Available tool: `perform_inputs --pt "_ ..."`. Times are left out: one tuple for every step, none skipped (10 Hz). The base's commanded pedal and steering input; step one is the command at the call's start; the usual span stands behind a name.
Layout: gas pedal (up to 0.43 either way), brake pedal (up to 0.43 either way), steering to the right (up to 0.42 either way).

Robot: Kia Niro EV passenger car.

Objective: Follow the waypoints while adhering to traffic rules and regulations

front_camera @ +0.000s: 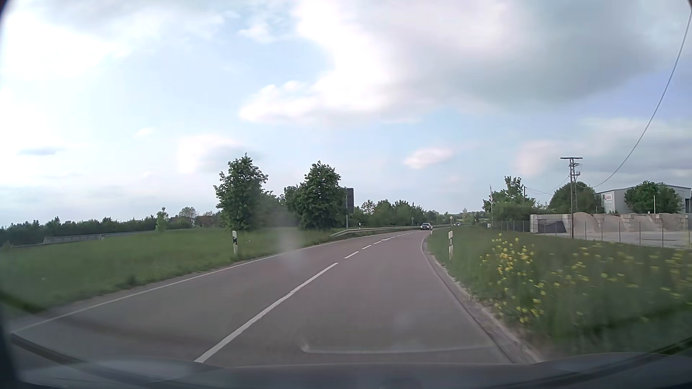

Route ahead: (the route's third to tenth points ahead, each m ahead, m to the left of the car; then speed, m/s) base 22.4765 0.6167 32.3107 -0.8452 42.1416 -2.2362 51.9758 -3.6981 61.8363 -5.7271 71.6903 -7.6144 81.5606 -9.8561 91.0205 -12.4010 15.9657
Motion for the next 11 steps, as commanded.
perform_inputs --pt "0.047 0.0 0.022" --pt "0.047 0.0 0.022" --pt "0.047 0.0 0.022" --pt "0.047 0.0 0.021" --pt "0.047 0.0 0.022" --pt "0.039 0.0 0.022" --pt "0.039 0.0 0.021" --pt "0.039 0.0 0.021" --pt "0.039 0.0 0.022" --pt "0.039 0.0 0.022" --pt "0.039 0.0 0.022"
